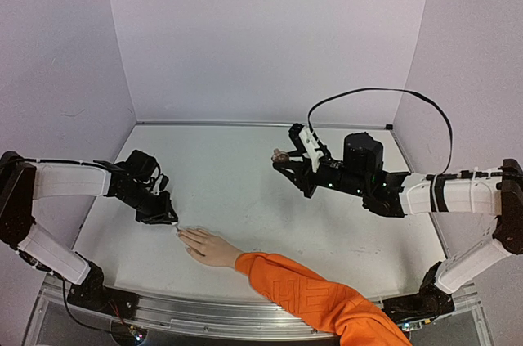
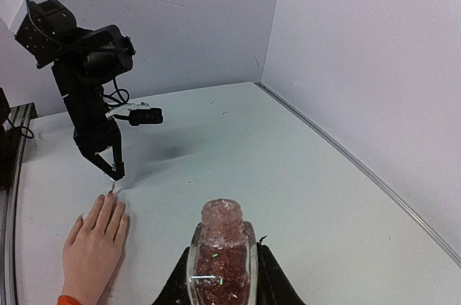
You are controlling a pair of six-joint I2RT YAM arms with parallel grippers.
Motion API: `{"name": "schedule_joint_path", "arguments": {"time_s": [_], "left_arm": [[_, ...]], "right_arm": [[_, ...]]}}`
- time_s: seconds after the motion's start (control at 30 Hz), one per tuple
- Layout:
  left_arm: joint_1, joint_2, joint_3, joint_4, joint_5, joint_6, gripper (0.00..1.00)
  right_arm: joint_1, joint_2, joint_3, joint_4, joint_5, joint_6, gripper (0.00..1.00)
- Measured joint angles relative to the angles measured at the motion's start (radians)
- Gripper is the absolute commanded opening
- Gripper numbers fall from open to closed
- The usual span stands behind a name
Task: Paint the nails
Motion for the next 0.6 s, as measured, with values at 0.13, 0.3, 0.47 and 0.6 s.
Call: {"name": "schedule_joint_path", "arguments": {"time_s": [0.13,0.3,0.47,0.6], "left_arm": [[0.0,0.0,0.0,0.0,0.0,0.0,0.0],[0.004,0.003,0.0,0.0,0.0,0.009,0.0],[0.007,0.016,0.0,0.001,0.0,0.014,0.0],[0.01,0.023,0.0,0.008,0.0,0.015,0.0]], "right_arm": [[0.0,0.0,0.0,0.0,0.0,0.0,0.0],[0.0,0.0,0.0,0.0,0.0,0.0,0.0],[0.0,0.001,0.0,0.0,0.0,0.0,0.0],[0.0,0.004,0.0,0.0,0.0,0.0,0.0]]}}
